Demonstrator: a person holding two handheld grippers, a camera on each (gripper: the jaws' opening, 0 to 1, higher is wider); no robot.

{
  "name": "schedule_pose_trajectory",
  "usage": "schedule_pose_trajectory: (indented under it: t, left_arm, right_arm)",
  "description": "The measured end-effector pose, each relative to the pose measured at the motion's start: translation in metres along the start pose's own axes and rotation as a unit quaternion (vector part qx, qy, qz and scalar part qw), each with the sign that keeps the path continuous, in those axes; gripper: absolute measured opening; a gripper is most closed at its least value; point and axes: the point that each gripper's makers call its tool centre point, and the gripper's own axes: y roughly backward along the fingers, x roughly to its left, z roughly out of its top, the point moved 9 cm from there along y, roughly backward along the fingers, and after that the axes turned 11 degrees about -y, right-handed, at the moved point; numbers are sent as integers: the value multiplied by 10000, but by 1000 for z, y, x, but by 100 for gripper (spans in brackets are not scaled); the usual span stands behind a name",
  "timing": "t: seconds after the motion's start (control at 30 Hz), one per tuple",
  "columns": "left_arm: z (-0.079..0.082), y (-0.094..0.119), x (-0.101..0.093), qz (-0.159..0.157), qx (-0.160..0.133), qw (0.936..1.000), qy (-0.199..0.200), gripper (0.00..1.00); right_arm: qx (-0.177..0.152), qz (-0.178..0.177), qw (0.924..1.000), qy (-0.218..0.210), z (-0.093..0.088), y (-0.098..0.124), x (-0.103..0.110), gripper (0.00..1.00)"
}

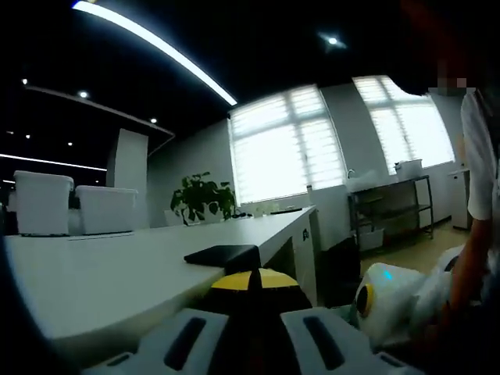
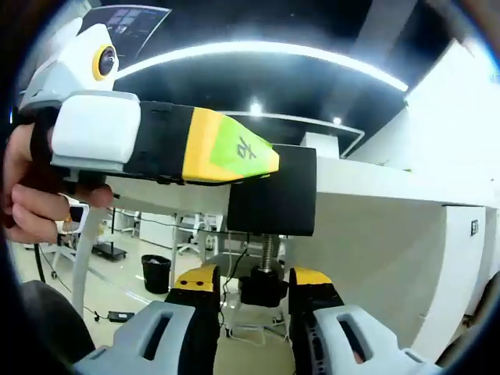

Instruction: Clamp the fixed fixture on the desktop, loosen the retaining clip, secure it to the edge of the desk, and tighten the retaining clip.

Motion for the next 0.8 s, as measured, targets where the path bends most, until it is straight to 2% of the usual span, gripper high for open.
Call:
schedule_pose_trajectory:
  t: [0.07,0.23,0.4,0.5,0.57,0.63,0.7,0.8]
  left_arm:
    - [0,0,0,-8,7,10000,7,3]
    - [0,0,0,-11,-2,10000,5,3]
    - [0,0,0,-17,-8,10000,13,3]
    - [0,1,0,-12,-7,10000,23,3]
    - [-1,1,0,-12,-15,10000,36,3]
    - [-1,2,1,-16,-29,10000,69,3]
    - [-2,2,3,-39,-110,9993,360,3]
    - [-1,2,2,-36,-70,9996,259,3]
  right_arm:
    - [22,232,9993,-287,-3,-4,-2,24]
    - [-45,820,9957,-440,-5,-7,-11,24]
    - [46,1758,9833,-466,-5,-13,-24,24]
    - [136,2417,9696,-350,-4,-18,-31,24]
    - [208,2911,9562,-242,-4,-22,-34,24]
    - [148,3260,9452,9,-4,-27,-38,25]
    - [316,3708,9278,251,-7,-33,-40,25]
    - [540,4169,9069,292,-7,-40,-41,25]
